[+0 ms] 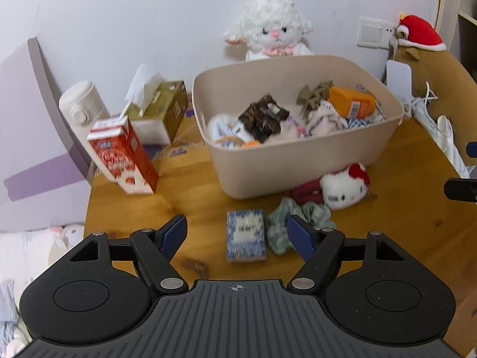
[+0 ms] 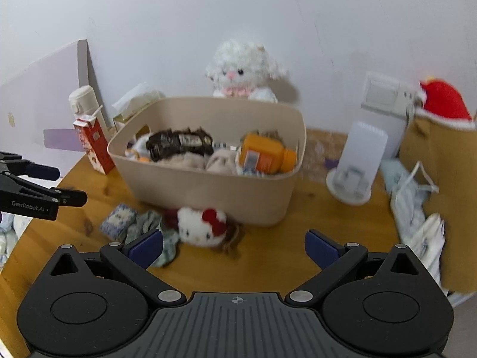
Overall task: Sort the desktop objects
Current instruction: 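Grasp the blue-and-white tissue pack with the left gripper while the right grasps the green plaid scrunchie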
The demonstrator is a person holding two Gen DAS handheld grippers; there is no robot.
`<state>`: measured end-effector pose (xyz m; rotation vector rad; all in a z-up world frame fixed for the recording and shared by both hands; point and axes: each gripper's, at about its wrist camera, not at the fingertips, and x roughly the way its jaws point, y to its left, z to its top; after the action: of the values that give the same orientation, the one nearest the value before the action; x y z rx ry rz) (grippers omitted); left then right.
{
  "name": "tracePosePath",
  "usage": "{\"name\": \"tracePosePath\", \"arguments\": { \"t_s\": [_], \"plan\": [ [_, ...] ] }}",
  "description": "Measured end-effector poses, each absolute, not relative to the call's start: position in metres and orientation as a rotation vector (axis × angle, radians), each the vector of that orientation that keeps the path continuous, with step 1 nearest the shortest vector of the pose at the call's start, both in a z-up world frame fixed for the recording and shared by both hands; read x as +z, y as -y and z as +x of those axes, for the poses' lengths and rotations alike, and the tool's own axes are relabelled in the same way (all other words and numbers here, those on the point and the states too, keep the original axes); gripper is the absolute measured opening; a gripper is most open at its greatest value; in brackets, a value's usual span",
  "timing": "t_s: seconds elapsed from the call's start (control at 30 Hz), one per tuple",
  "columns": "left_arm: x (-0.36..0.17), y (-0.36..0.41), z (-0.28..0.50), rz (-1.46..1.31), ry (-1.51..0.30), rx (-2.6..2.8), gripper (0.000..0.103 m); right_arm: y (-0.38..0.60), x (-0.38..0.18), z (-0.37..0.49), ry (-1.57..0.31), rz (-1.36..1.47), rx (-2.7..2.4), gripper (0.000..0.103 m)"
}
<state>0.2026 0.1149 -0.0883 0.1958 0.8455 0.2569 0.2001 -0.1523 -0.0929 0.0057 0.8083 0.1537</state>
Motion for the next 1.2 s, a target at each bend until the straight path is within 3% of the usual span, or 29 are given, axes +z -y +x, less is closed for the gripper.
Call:
{"name": "tracePosePath", "arguments": {
  "t_s": [1.0,1.2],
  "plan": [
    [-0.162,-0.144,0.209,0.137,-0.992,0.244,0.075,0.097,-0.178,0.212,-0.901,-0.053,0.241,0.103],
    [-0.175,-0.152,0.223,0.111,-1.015,0.249,0.075,0.082,-0.194,0.227,-0.920,-0.068,0.285,0.096]
  ]
}}
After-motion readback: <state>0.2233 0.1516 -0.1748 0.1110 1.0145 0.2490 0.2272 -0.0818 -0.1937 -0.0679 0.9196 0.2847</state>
